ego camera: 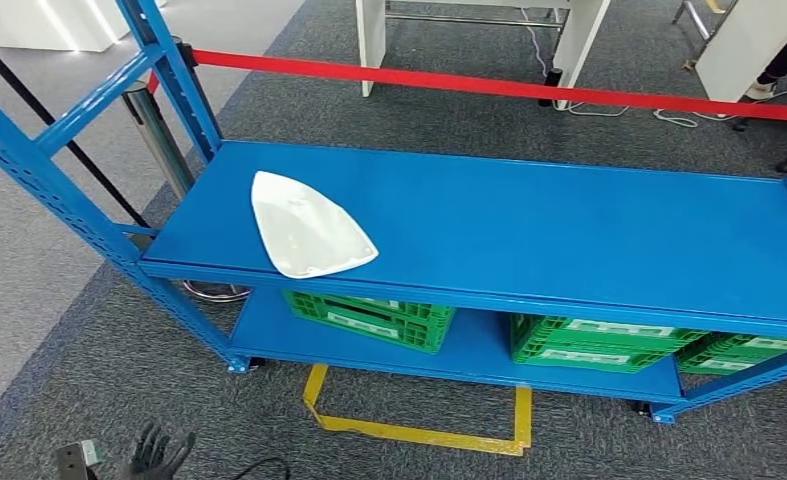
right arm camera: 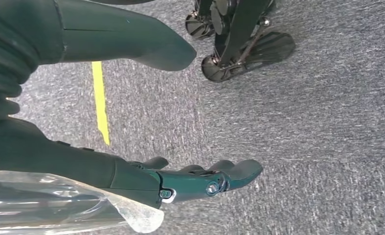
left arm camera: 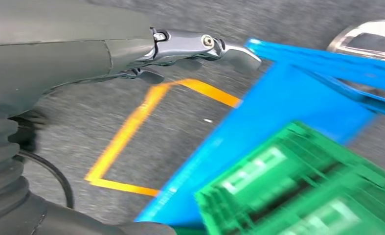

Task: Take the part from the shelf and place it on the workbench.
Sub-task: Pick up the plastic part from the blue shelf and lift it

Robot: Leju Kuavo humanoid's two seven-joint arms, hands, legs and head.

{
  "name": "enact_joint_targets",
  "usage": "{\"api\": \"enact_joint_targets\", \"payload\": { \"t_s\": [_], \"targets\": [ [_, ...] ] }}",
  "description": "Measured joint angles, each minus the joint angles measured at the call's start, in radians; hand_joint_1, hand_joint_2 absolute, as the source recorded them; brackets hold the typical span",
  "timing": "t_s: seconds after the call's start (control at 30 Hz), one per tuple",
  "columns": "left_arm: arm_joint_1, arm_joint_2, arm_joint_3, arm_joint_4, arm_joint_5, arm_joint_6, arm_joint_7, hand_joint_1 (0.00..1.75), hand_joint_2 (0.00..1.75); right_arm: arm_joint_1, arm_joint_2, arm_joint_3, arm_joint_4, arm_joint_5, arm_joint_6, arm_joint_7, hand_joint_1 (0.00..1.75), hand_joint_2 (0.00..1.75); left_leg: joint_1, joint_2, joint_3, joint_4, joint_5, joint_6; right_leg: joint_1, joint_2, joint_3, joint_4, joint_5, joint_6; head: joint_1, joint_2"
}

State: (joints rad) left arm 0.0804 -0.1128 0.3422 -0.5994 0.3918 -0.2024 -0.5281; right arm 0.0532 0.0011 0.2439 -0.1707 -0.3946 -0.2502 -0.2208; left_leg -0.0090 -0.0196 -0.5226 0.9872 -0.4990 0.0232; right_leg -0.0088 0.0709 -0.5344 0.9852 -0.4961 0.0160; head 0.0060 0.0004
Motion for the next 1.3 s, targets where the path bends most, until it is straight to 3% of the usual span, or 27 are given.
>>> {"api": "enact_joint_targets", "payload": {
  "t_s": [0.23, 0.67, 1.0, 1.3],
  "targets": [
    [0.029, -0.058, 0.095, -0.201, -0.075, -0.084, -0.016, 0.00, 1.75, -0.005, 0.000, 0.041, 0.015, -0.027, -0.013, -0.006, 0.00, 1.75, 0.000, 0.000, 0.000, 0.000, 0.000, 0.000, 0.000, 0.000, 0.000, 0.000, 0.000, 0.000, 0.000, 0.000],
    [0.122, -0.151, 0.078, -0.653, -0.227, -0.127, -0.078, 0.00, 1.75, -0.017, 0.000, 0.120, 0.036, -0.081, -0.029, -0.007, 0.00, 1.75, 0.000, 0.000, 0.000, 0.000, 0.000, 0.000, 0.000, 0.000, 0.000, 0.000, 0.000, 0.000, 0.000, 0.000],
    [0.190, -0.203, 0.001, -0.988, -0.367, -0.126, -0.134, 0.00, 1.75, -0.023, 0.000, 0.182, 0.045, -0.121, -0.041, -0.012, 0.00, 1.75, 0.000, 0.000, 0.000, 0.000, 0.000, 0.000, 0.000, 0.000, 0.000, 0.000, 0.000, 0.000, 0.000, 0.000],
    [0.212, -0.169, -0.166, -1.140, -0.530, 0.010, -0.154, 0.00, 1.75, -0.032, 0.000, 0.227, 0.049, -0.141, -0.042, -0.005, 0.00, 1.75, 0.000, 0.000, 0.000, 0.000, 0.000, 0.000, 0.000, 0.000, 0.000, 0.000, 0.000, 0.000, 0.000, 0.000]
  ]
}}
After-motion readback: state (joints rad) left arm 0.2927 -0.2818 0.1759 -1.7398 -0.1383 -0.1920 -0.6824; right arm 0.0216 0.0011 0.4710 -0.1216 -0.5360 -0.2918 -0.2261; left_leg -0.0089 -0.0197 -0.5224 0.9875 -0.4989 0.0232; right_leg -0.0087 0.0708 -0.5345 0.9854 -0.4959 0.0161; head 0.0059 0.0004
